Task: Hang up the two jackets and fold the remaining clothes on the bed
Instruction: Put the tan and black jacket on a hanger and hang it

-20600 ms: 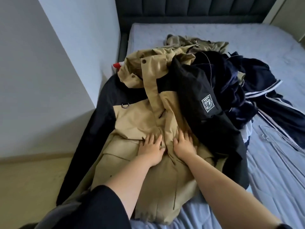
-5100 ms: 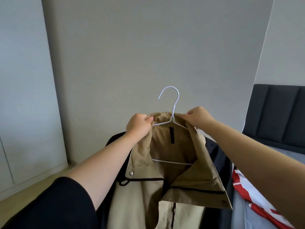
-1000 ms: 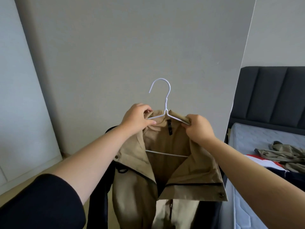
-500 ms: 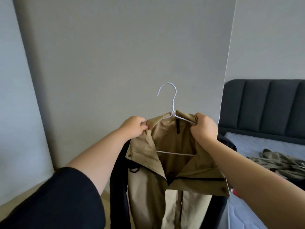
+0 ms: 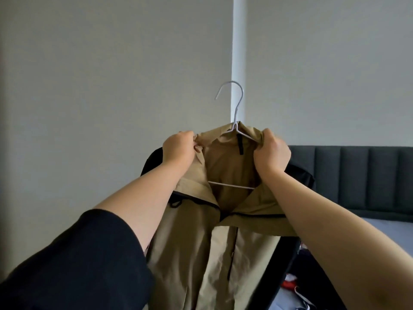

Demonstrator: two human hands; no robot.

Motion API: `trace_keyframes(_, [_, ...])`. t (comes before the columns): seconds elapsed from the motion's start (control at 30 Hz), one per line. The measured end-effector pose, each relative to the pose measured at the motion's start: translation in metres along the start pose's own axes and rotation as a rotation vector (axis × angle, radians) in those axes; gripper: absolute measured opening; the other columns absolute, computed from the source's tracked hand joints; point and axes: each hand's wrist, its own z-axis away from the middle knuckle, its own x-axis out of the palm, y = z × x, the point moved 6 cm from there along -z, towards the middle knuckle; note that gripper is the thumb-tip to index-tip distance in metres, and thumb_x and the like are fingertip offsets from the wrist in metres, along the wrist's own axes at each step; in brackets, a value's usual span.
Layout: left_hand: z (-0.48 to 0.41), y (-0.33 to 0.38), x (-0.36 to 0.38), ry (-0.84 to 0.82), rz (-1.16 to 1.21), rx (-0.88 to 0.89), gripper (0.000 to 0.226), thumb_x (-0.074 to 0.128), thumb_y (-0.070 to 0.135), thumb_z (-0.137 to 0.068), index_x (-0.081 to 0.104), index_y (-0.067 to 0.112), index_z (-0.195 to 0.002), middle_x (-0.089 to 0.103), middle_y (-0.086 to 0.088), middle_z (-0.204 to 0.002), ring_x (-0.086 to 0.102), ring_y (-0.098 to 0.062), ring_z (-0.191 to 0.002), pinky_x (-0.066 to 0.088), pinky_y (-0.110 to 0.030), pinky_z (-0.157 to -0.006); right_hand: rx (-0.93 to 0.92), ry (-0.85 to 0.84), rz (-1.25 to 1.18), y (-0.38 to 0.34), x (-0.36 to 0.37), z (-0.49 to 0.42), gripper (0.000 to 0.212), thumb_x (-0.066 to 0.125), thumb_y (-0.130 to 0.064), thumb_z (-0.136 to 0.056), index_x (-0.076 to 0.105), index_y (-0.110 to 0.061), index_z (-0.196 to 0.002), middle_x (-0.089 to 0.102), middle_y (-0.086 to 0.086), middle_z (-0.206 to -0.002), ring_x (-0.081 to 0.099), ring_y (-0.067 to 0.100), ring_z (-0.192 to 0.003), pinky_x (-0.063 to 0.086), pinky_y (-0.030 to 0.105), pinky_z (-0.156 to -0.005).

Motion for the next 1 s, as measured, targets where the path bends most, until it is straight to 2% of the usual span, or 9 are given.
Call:
trace_keyframes(0.2, [0.028, 0.042, 0.030, 0.003, 0.058, -0.038, 0.019, 0.050, 0.020, -0.096, 0.053, 0.010, -0.081, 0.060, -0.011, -0.087, 0.043, -0.023, -0.068, 0.028, -0.030, -0.057, -0.057, 0.051, 0.066, 0.042, -0.031, 0.004, 0.021, 0.049, 0.006, -0.077, 0.039, -0.013, -0.076, 0.041, 0.002, -0.068, 0.035, 0.023, -0.064, 0.016, 0.031, -0.053])
trace_keyframes(0.4, [0.104, 0.076, 0.145, -0.272, 0.074, 0.014, 0.021, 0.047, 0.023, -0.097, 0.060, 0.006, -0.097, 0.058, -0.012, -0.100, 0.047, -0.024, -0.075, 0.032, -0.031, -0.061, 0.020, -0.130, 0.172, 0.145, 0.011, 0.077, 0.011, 0.048, 0.003, -0.080, 0.052, -0.007, -0.083, 0.055, 0.008, -0.075, 0.039, 0.021, -0.068, 0.025, 0.030, -0.057])
trace_keyframes(0.53, [0.160, 0.098, 0.230, -0.423, 0.033, 0.086, 0.022, 0.049, 0.021, -0.096, 0.065, 0.006, -0.100, 0.053, -0.010, -0.106, 0.046, -0.025, -0.090, 0.031, -0.029, -0.067, 0.078, -0.299, 0.280, 0.219, 0.044, 0.136, 0.009, 0.048, 0.003, -0.079, 0.050, -0.005, -0.083, 0.059, 0.013, -0.079, 0.051, 0.031, -0.075, 0.031, 0.032, -0.058])
trace_keyframes(0.63, [0.206, 0.110, 0.291, -0.629, 0.134, 0.011, 0.025, 0.042, 0.021, -0.097, 0.063, 0.010, -0.105, 0.058, -0.008, -0.104, 0.050, -0.025, -0.083, 0.030, -0.029, -0.065, 0.089, -0.383, 0.341, 0.263, 0.060, 0.170, 0.010, 0.049, 0.006, -0.075, 0.049, -0.003, -0.080, 0.059, 0.019, -0.078, 0.053, 0.037, -0.076, 0.028, 0.034, -0.058])
trace_keyframes(0.73, [0.246, 0.121, 0.341, -0.684, 0.298, -0.125, 0.023, 0.045, 0.026, -0.098, 0.061, 0.010, -0.103, 0.061, -0.009, -0.104, 0.059, -0.030, -0.095, 0.036, -0.031, -0.068, 0.146, -0.466, 0.401, 0.307, 0.085, 0.198, 0.015, 0.050, 0.002, -0.080, 0.055, -0.001, -0.094, 0.061, 0.020, -0.092, 0.053, 0.038, -0.089, 0.030, 0.038, -0.070])
trace_keyframes(0.8, [0.268, 0.124, 0.370, -0.725, 0.467, -0.254, 0.027, 0.048, 0.025, -0.097, 0.055, 0.014, -0.120, 0.059, -0.008, -0.119, 0.057, -0.030, -0.108, 0.043, -0.034, -0.081, 0.212, -0.550, 0.456, 0.331, 0.105, 0.216, 0.034, 0.052, -0.009, -0.087, 0.051, -0.005, -0.120, 0.056, 0.017, -0.116, 0.047, 0.036, -0.109, 0.031, 0.041, -0.088])
trace_keyframes(0.87, [0.291, 0.128, 0.395, -0.817, 0.640, -0.312, 0.050, 0.051, 0.021, -0.095, 0.035, 0.021, -0.142, 0.048, -0.004, -0.139, 0.049, -0.026, -0.122, 0.043, -0.037, -0.098, 0.241, -0.633, 0.501, 0.346, 0.123, 0.239, 0.055, 0.056, -0.018, -0.088, 0.036, -0.009, -0.139, 0.042, 0.015, -0.137, 0.033, 0.033, -0.128, 0.022, 0.042, -0.106])
trace_keyframes(0.93, [0.316, 0.132, 0.412, -0.893, 0.687, -0.257, 0.066, 0.054, 0.014, -0.092, 0.021, 0.025, -0.148, 0.034, 0.001, -0.149, 0.038, -0.021, -0.133, 0.038, -0.039, -0.107, 0.242, -0.654, 0.492, 0.354, 0.134, 0.264, 0.062, 0.056, -0.014, -0.086, 0.030, -0.009, -0.142, 0.032, 0.015, -0.146, 0.025, 0.033, -0.135, 0.013, 0.042, -0.113])
trace_keyframes(1.0, [0.343, 0.133, 0.427, -0.925, 0.648, -0.203, 0.068, 0.054, 0.008, -0.090, 0.022, 0.022, -0.148, 0.030, -0.001, -0.151, 0.031, -0.021, -0.137, 0.035, -0.038, -0.110, 0.224, -0.683, 0.442, 0.361, 0.142, 0.293, 0.057, 0.052, -0.007, -0.082, 0.039, -0.007, -0.137, 0.037, 0.016, -0.142, 0.030, 0.033, -0.132, 0.017, 0.041, -0.112])
